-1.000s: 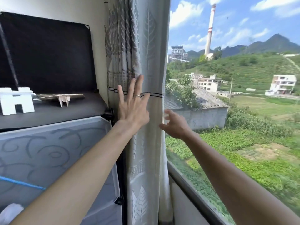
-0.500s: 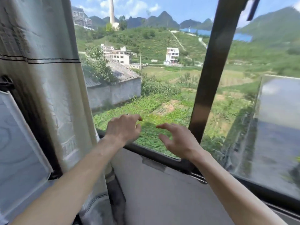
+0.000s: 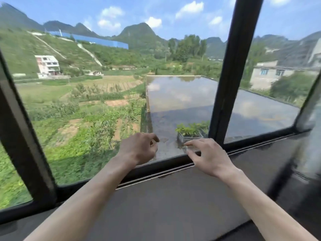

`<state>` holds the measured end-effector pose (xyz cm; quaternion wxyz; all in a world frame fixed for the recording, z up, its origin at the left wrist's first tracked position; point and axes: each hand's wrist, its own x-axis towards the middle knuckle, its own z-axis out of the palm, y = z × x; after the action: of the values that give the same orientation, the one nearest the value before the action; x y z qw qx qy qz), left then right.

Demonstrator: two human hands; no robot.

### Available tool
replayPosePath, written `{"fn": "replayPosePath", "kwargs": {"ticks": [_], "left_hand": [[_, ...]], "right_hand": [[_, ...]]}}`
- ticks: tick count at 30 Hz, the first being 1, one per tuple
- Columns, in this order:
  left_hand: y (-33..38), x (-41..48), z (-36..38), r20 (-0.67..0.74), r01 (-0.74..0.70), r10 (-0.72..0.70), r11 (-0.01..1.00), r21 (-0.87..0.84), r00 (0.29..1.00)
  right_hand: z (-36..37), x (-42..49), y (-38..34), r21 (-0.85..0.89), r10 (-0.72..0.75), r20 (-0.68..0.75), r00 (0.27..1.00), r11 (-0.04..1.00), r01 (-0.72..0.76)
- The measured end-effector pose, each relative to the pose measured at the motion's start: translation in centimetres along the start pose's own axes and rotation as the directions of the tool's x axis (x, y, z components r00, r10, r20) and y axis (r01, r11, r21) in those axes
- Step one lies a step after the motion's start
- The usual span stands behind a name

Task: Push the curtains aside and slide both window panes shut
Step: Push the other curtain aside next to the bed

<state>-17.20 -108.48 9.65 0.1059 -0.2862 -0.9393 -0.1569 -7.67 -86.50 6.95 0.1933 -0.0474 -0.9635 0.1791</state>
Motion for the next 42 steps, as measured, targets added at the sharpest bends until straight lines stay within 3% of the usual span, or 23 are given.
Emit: {"fn": "replayPosePath", "kwargs": {"ticks": [9,18,29,38,42], "left_hand": [[24.0,11.4,8.4,0.085,-0.193,0.219,0.951,-0.242,0.972],[42.5,20.8,14.0,0.072,-0.373,0.433,0.84,-0.394,0.898],[57.4,37.4,20.2,0.008,-0.568,0.647,0.675,-0.471,0.762],[69.7,51.5,26.2,-0.135,-0.543,0.622,0.531,-0.65,0.771],[76.7,56.9,30.1,-0.151,-0.473,0.577,0.463,-0.75,0.803]], "right_hand": [[-13.9,-6.2,21.9,-0.133,0.315,-0.173,0.933,0.931,-0.339],[-21.5,-6.6,36.3,-0.147,0.476,-0.289,0.831,0.835,-0.53],[-27.8,2.1,52.5,-0.135,0.565,-0.432,0.703,0.73,-0.67],[-34.3,8.3,66.6,0.07,0.586,-0.568,0.578,0.734,-0.675],[-36.8,11.6,74.2,0.148,0.576,-0.591,0.565,0.766,-0.626]]}}
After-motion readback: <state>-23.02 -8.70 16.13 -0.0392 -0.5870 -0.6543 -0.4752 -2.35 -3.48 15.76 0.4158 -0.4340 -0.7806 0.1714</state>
